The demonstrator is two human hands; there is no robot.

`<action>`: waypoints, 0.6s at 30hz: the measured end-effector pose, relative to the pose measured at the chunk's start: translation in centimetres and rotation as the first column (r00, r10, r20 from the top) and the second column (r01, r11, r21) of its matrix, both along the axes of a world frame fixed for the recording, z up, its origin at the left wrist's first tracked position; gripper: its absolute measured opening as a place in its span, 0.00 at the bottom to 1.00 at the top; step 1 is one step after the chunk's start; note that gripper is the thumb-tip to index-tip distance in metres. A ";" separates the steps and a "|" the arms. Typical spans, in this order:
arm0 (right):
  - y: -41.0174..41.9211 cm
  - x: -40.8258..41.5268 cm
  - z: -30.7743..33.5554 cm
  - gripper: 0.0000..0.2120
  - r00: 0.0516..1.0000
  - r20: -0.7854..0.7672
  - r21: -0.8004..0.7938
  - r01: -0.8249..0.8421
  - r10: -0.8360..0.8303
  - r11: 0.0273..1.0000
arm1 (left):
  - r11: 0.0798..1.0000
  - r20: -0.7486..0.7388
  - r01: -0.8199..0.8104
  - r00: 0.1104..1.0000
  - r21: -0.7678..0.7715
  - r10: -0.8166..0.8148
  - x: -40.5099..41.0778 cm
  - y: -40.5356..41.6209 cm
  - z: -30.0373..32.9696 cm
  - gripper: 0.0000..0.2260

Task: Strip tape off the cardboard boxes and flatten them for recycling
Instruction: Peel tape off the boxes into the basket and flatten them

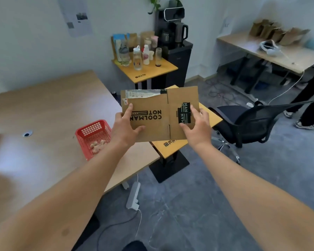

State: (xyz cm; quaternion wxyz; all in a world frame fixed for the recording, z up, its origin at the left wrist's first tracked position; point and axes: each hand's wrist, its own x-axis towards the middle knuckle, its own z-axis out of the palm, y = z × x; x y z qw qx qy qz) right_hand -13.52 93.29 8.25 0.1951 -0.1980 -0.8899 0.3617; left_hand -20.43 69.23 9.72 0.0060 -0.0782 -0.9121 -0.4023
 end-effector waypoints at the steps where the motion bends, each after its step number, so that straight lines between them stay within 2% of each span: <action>1: 1.6 -0.1 -0.4 0.36 1.000 0.012 -0.001 0.006 -0.006 1.000 | 1.000 0.015 0.006 1.000 -0.002 -0.006 -0.2 1.6 -0.5 0.41; 9: 11.7 -4.3 -4.1 0.36 0.991 0.133 0.005 0.010 -0.010 1.000 | 0.998 0.082 0.014 0.997 -0.054 -0.010 -5.5 12.0 -4.0 0.42; 18: 21.0 -15.8 -9.2 0.36 0.954 0.300 0.013 -0.024 0.019 1.000 | 0.996 0.200 -0.034 0.979 -0.085 0.051 -15.6 21.7 -10.9 0.41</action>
